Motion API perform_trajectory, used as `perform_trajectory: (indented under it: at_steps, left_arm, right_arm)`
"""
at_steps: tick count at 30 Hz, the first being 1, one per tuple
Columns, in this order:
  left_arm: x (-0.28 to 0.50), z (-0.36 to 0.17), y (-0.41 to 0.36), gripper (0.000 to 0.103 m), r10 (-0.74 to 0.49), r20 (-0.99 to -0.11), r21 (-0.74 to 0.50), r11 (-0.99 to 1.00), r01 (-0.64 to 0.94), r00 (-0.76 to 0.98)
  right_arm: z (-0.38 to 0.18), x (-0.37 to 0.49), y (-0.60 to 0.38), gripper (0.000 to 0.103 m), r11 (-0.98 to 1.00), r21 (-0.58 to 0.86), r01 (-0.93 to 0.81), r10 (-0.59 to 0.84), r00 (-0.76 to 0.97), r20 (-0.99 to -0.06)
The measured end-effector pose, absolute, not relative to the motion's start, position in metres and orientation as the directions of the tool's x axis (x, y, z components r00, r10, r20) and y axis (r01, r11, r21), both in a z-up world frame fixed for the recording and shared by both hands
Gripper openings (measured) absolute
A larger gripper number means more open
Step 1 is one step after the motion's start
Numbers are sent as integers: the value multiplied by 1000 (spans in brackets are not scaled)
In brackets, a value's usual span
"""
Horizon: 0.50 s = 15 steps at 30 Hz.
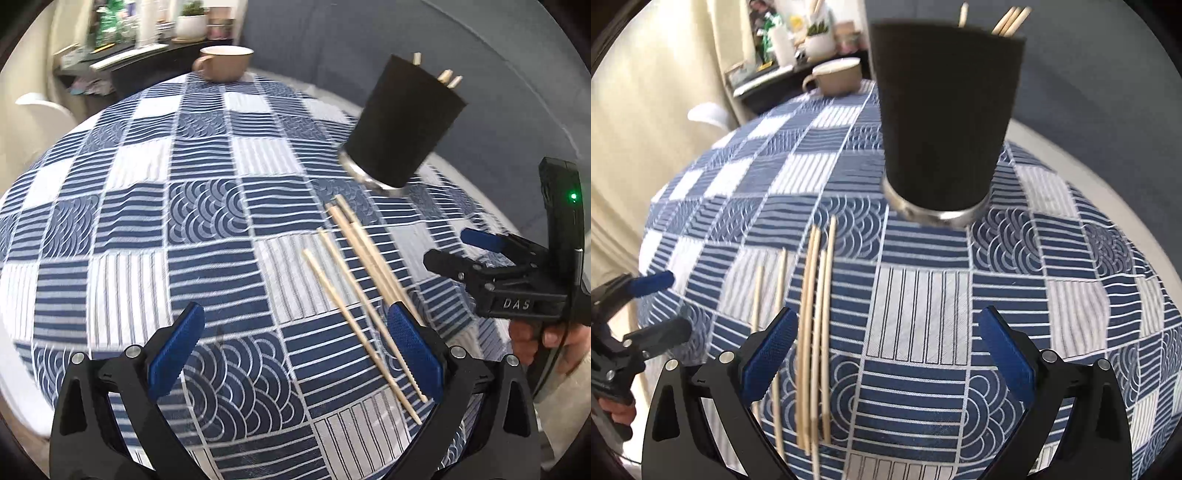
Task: Organize utensils
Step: 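Move both open tools down to the remaining sticks beside the cup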
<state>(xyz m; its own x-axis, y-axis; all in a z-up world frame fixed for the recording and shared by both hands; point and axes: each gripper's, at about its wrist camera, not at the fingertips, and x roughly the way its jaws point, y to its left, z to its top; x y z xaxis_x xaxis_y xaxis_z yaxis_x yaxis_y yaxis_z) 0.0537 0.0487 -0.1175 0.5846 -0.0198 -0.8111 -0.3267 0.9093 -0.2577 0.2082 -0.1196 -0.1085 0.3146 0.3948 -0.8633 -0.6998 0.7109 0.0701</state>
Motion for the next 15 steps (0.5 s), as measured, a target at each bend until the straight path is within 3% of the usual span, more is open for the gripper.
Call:
perform_trajectory:
  at_steps: [15]
  left_arm:
    - [78,-140,35,96,73,-880,-189,853,-486,468]
  right_arm:
    - [-147,215,-110,94,640,44,-767,359,247,-900]
